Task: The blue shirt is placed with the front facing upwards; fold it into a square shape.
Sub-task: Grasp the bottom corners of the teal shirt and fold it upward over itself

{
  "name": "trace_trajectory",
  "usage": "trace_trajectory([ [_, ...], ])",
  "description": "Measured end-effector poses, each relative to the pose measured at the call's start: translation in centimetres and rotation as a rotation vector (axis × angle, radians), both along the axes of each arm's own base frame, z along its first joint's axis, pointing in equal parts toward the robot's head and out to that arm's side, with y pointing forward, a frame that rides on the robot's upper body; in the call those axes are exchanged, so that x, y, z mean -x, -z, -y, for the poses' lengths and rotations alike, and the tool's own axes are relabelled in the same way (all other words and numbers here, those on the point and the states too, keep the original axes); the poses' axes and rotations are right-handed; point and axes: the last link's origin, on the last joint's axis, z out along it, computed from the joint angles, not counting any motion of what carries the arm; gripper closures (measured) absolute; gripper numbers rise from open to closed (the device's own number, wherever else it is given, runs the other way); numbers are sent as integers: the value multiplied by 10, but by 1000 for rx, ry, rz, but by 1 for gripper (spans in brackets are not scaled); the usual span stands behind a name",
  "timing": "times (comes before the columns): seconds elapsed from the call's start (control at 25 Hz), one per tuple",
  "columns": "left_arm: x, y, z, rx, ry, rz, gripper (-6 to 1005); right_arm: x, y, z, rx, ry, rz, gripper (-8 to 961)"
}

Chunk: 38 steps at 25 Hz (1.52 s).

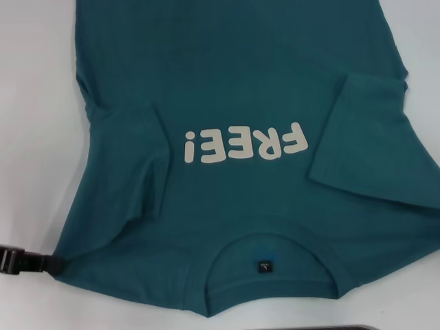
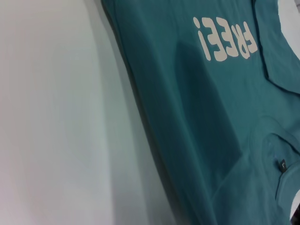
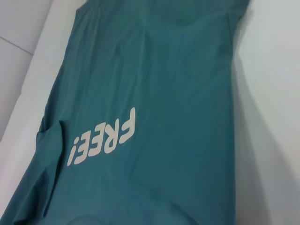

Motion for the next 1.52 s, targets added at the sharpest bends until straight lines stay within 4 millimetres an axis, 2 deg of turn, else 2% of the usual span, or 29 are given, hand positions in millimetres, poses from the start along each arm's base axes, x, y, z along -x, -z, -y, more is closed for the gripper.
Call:
trace_trajectory([
  [0.36, 3, 2, 10, 13, -13, 16, 1000, -5, 2, 19, -20, 15, -6, 919],
  [0.6, 2, 3, 10, 11, -10, 23, 1000, -5, 1, 30, -43, 17, -20, 919],
  [1.08, -3, 4, 2, 3, 13, 25, 1000, -5, 1, 34, -48, 13, -29, 919],
  [1.28, -11, 1, -7, -44, 45, 70, 999, -3, -5, 26, -85, -4, -33, 919],
  [1.52, -31, -3, -36, -119, 125, 117, 999, 8, -9, -7, -103, -73, -30, 919],
])
